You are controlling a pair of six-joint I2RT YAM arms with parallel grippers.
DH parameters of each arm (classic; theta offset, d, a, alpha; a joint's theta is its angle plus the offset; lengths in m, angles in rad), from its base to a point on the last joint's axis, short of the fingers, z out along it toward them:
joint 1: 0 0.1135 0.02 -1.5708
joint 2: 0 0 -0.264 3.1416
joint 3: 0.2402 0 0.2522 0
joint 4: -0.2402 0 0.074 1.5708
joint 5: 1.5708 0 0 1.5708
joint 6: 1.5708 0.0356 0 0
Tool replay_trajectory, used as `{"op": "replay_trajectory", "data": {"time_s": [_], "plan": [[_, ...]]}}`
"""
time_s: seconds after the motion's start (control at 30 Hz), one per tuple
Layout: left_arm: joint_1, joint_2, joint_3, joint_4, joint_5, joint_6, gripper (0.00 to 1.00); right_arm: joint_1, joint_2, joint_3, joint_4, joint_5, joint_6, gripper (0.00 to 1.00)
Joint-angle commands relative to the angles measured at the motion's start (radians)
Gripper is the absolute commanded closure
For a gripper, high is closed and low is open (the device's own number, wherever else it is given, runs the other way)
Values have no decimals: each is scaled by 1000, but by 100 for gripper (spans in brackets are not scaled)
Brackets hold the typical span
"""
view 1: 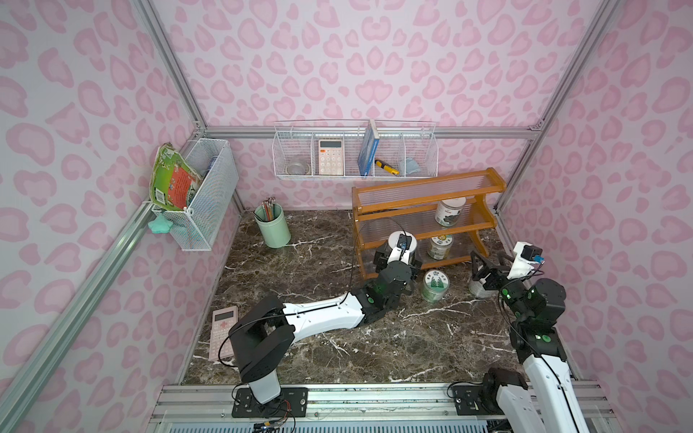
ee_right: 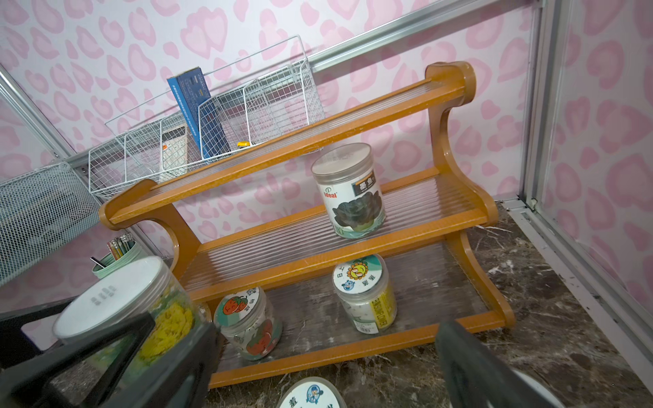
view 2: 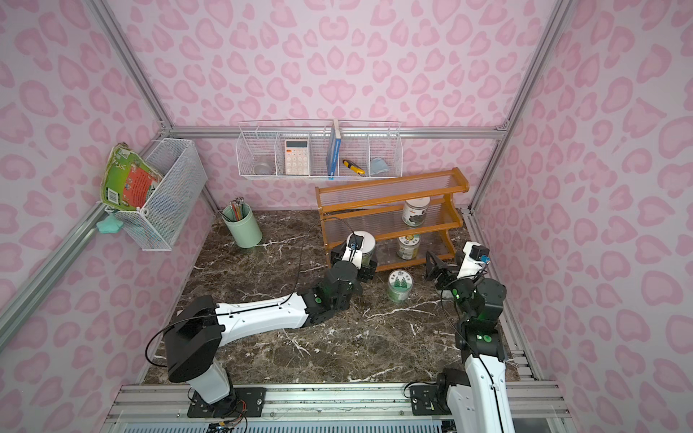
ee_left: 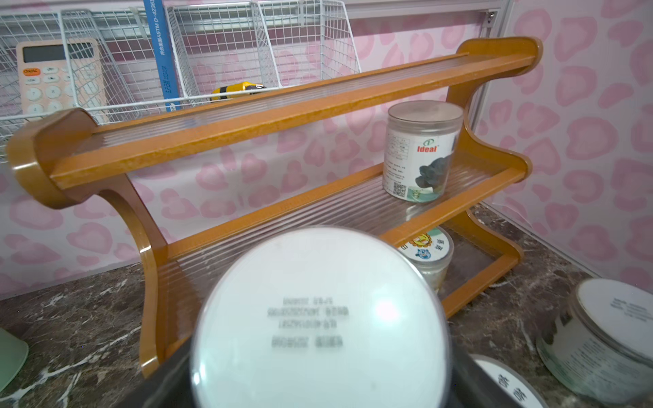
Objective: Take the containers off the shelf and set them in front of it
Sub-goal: Place the container at the center of the board.
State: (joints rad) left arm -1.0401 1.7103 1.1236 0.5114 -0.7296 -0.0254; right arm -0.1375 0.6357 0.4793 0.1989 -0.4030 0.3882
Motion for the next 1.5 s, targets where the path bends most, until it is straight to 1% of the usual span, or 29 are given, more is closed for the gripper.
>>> {"op": "replay_trajectory", "data": {"time_s": [0.0,0.2,0.43,0.6,0.87,1.1,1.3,1.47], "plan": [[-21,-33,-43,39,-3,-7,38,1,-7,-4,-4,-11,9,1],[-48,-92,-145,48,20,-38,38,3,-13,-13,1,-23,14,1],[-55,-122,-250,51,36,-120,38,9,-29,-36,10,-26,16,1],[-55,-96,-303,114,64,-121,38,13,-39,-40,11,-22,16,1],[-55,-81,-407,198,61,-155,38,27,-47,-50,14,-8,4,1],[-43,-17,-461,303,82,-153,37,41,-31,-41,17,1,-15,1],[-22,50,-470,379,85,-145,37,62,-21,-48,36,13,-21,1],[-17,70,-480,396,75,-151,36,64,-27,-51,27,19,-33,1]]}}
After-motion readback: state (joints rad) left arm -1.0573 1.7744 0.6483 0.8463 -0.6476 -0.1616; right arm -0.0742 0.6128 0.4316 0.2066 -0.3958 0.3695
